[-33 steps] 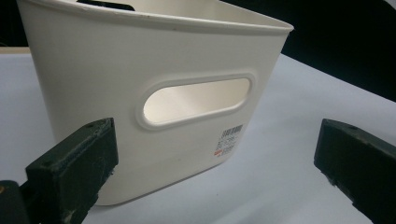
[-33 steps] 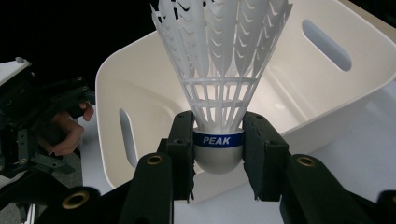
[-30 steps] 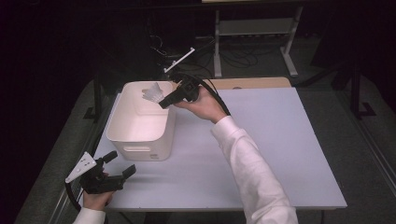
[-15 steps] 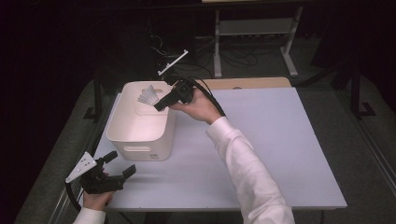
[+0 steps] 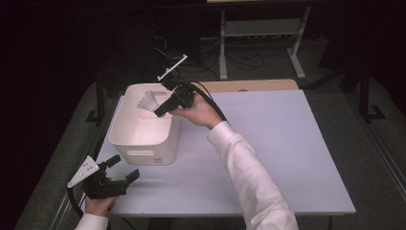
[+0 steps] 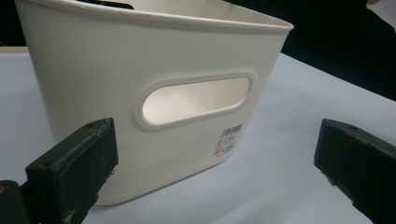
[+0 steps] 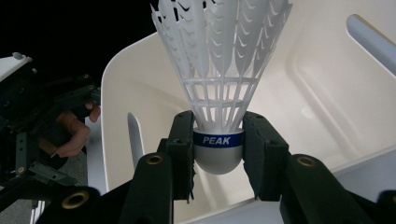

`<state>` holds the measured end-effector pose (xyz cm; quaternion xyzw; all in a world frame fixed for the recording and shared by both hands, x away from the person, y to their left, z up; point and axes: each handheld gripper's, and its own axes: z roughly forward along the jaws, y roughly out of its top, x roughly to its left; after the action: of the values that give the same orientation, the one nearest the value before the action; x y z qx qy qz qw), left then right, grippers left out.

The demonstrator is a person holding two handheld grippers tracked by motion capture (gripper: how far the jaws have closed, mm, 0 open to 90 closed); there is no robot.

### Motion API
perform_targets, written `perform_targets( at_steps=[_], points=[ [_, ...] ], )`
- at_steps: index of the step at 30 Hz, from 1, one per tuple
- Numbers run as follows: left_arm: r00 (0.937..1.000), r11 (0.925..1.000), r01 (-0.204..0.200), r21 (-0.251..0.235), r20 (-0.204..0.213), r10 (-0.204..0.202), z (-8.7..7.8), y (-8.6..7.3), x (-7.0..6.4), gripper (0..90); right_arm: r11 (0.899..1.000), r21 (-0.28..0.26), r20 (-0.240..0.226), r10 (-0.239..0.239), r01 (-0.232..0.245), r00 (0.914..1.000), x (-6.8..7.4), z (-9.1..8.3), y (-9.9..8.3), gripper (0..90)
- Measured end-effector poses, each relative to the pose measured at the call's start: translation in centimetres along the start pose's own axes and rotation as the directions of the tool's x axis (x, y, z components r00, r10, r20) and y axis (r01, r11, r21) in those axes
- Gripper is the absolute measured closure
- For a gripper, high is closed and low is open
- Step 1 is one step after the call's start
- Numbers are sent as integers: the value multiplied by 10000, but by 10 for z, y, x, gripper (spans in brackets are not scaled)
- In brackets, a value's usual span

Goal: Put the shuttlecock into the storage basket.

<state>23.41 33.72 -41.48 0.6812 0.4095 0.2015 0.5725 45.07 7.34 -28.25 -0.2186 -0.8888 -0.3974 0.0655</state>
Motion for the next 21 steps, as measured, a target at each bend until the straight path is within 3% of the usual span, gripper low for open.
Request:
perform_targets(
  at_steps=[14, 16, 17, 19, 21],
  points=[
    [9999, 9999, 142, -54, 17, -142, 1, 0, -1, 0, 9999, 153, -85, -22, 24, 10000, -2, 11, 0, 627],
    [9999, 9999, 152, -59, 18, -152, 1, 0, -1, 0, 9995, -59, -160, 302, -303, 9994, -4, 11, 1, 519],
    [9999, 9998, 165, -71, 21, -165, 1, 0, -1, 0, 9990, -366, -243, 248, -257, 9994, -8, 9, 1, 464],
    [9998, 9998, 177, -71, 24, -177, 1, 0, -1, 0, 9986, -436, -269, 281, -292, 9992, -9, 7, 1, 426],
    [9999, 9998, 166, -58, 25, -166, 1, 0, -1, 0, 9980, -509, -214, 356, -367, 9991, -11, 4, 0, 304]
  ],
)
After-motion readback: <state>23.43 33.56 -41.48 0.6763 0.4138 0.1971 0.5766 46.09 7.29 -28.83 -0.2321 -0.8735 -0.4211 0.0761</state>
